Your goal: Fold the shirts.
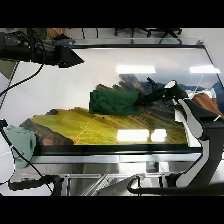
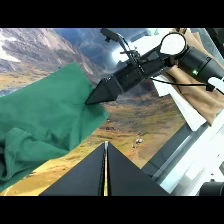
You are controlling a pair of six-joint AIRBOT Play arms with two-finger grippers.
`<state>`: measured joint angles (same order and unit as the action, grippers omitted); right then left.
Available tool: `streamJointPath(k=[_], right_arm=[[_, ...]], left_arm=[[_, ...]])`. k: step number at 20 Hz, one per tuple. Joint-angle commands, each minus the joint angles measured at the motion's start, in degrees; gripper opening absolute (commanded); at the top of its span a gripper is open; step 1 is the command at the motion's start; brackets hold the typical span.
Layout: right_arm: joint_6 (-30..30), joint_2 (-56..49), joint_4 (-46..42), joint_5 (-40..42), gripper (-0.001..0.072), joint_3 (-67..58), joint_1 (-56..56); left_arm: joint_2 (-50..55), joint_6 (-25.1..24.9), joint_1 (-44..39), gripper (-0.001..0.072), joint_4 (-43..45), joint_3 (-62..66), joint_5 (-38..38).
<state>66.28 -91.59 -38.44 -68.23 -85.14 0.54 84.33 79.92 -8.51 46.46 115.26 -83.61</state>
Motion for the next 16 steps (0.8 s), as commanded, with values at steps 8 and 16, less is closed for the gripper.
streamJointPath(k=[8,16], right_arm=[[0.9,14.3,10.2,-2.9,0.0016,-13.6,-11.1],[15.8,22.6,9.7,-3.5,0.0015,-21.6,-34.3]], left_arm=[[0.0,0.0,0.0,0.0017,0.0,0.0,-2.4],[0.0,0.1,0.0,0.0017,0.0,0.0,-2.8]])
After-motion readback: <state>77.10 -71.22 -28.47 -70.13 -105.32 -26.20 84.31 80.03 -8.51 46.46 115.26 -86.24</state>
